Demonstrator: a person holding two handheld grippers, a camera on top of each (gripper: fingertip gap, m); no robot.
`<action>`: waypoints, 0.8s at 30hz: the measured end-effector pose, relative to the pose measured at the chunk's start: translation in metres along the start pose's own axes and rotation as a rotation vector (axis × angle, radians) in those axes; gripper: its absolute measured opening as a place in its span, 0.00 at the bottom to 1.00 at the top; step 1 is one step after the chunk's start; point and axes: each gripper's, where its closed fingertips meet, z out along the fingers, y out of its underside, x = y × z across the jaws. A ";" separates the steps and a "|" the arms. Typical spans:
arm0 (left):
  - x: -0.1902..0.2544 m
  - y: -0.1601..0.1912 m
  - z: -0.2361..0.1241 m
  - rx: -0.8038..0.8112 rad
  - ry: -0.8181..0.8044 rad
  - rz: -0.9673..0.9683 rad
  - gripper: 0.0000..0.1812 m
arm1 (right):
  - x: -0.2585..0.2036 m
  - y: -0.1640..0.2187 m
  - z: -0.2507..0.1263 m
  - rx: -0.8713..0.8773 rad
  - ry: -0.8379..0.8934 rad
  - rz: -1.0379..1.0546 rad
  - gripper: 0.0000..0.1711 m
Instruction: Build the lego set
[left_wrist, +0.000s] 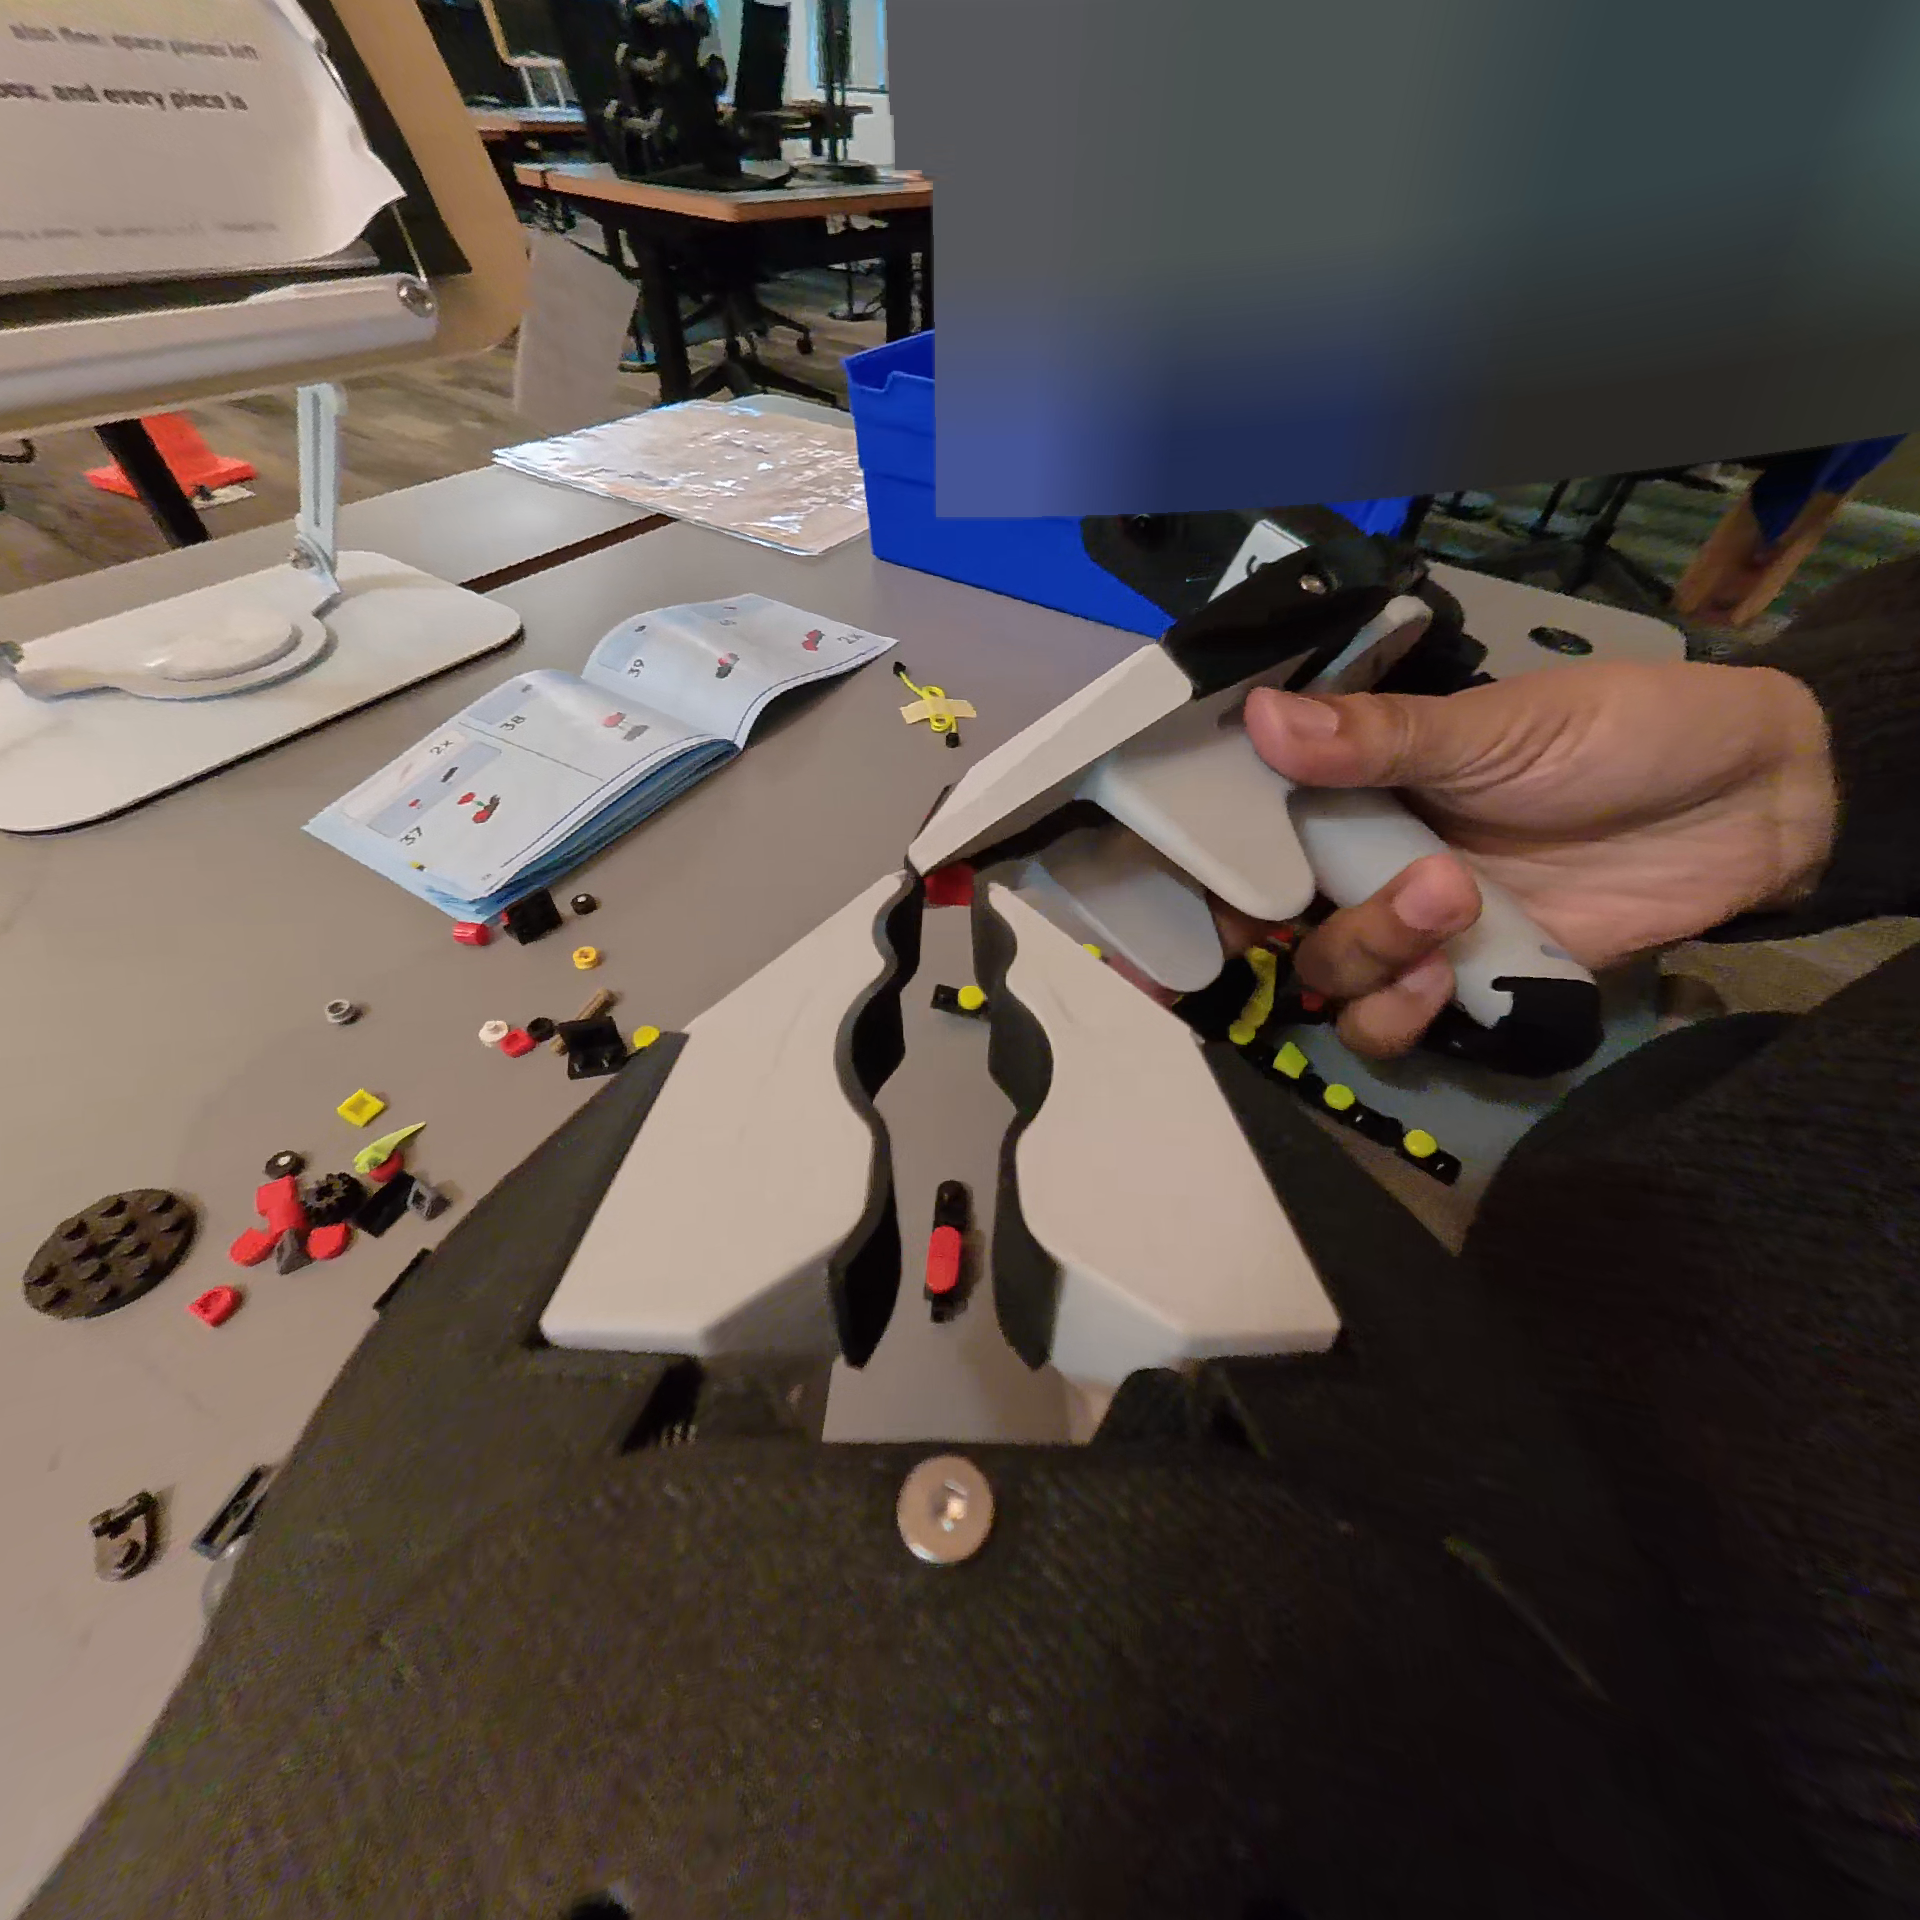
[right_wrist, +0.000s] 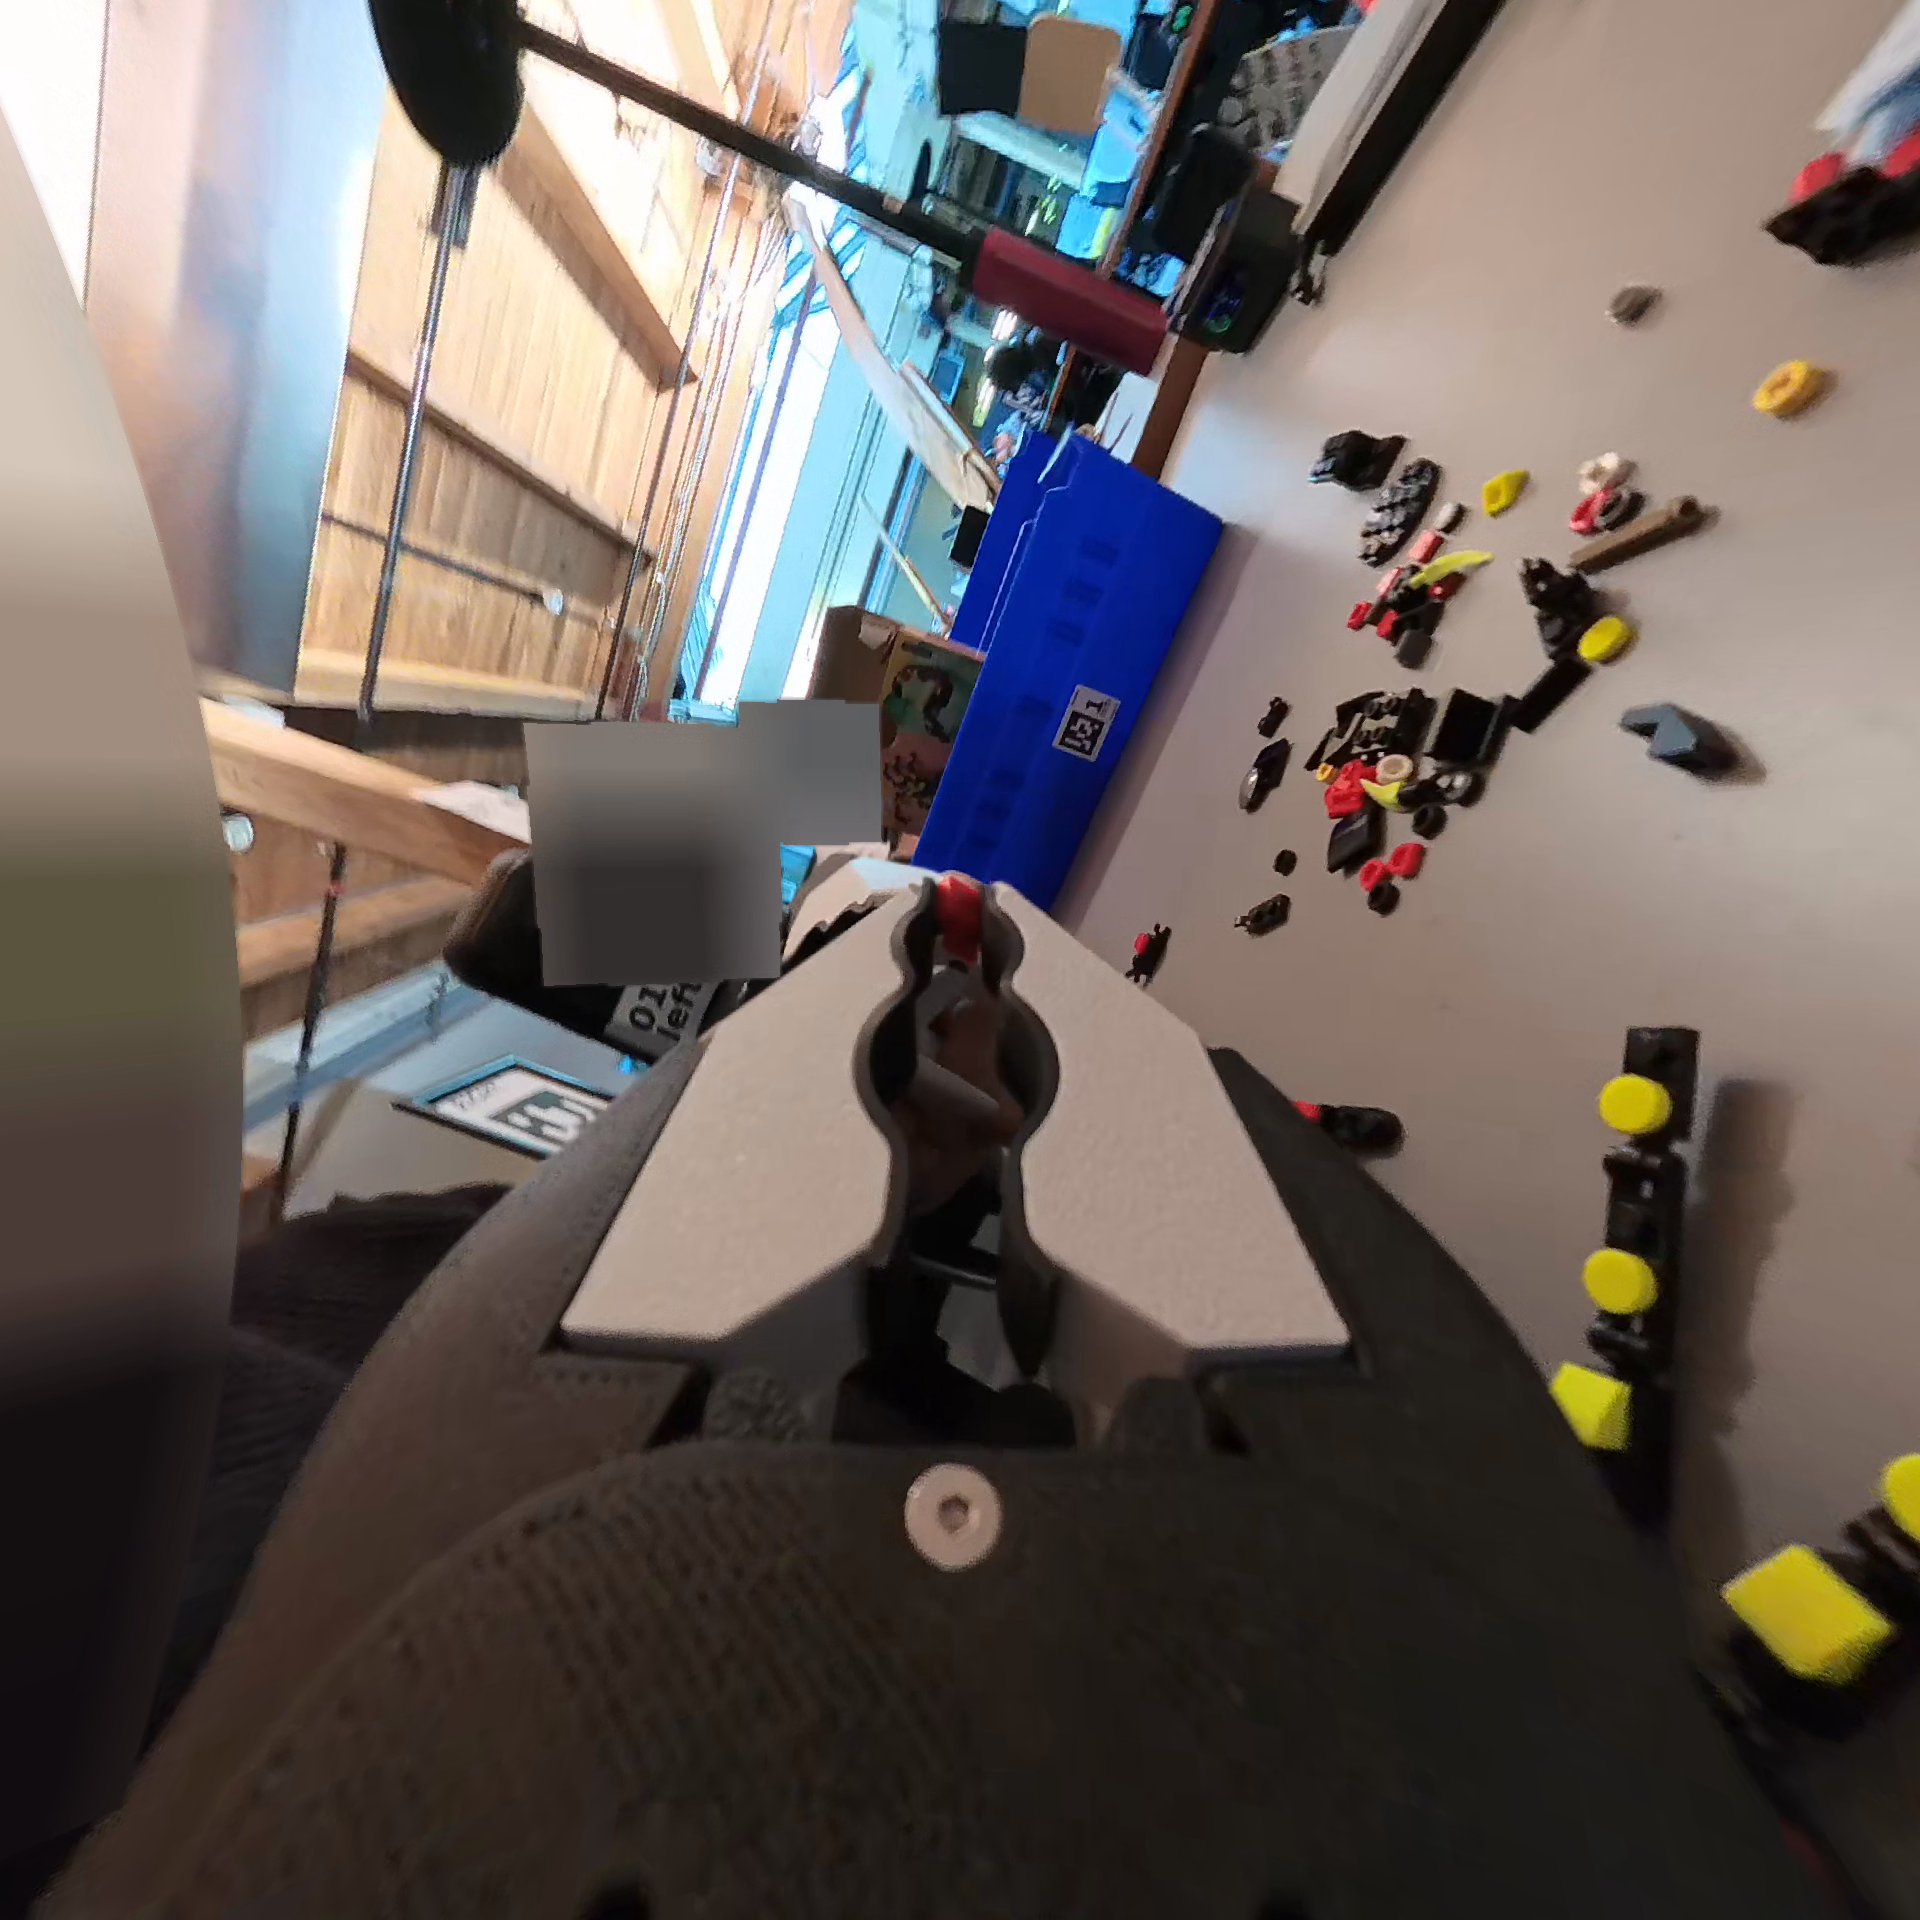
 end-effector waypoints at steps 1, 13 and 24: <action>-0.001 0.001 0.000 -0.003 -0.009 0.004 0.03 | 0.001 0.000 0.001 0.007 0.005 0.015 0.03; -0.008 0.001 0.002 -0.008 -0.088 0.087 0.07 | 0.007 0.001 0.008 0.030 0.028 0.142 0.03; -0.011 0.002 -0.001 -0.017 -0.071 0.061 0.05 | 0.004 0.003 0.011 0.016 0.010 0.218 0.03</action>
